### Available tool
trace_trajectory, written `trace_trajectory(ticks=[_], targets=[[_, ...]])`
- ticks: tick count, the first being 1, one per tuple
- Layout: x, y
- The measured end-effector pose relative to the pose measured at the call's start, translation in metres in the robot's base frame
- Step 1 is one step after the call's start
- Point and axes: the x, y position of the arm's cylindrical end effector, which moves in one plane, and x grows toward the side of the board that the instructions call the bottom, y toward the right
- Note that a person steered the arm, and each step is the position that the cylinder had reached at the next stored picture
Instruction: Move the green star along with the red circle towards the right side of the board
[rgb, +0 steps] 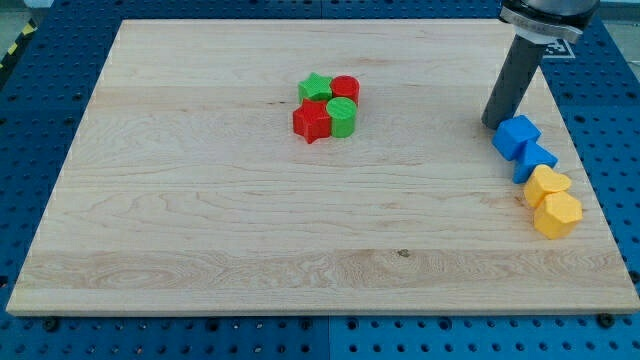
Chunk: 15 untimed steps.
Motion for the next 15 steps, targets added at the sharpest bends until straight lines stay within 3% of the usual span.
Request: trace_trajectory(ticks=[1, 2, 3, 5, 6, 7, 8, 12, 15], targets=[[-0.023, 0.000], [-0.073, -0.002], [-0.117, -0.066], [-0.136, -0.257], [-0.120, -0.311], [-0.093, -0.325], [-0.093, -0.325], [-0.047, -0.206], [-0.023, -0.229]])
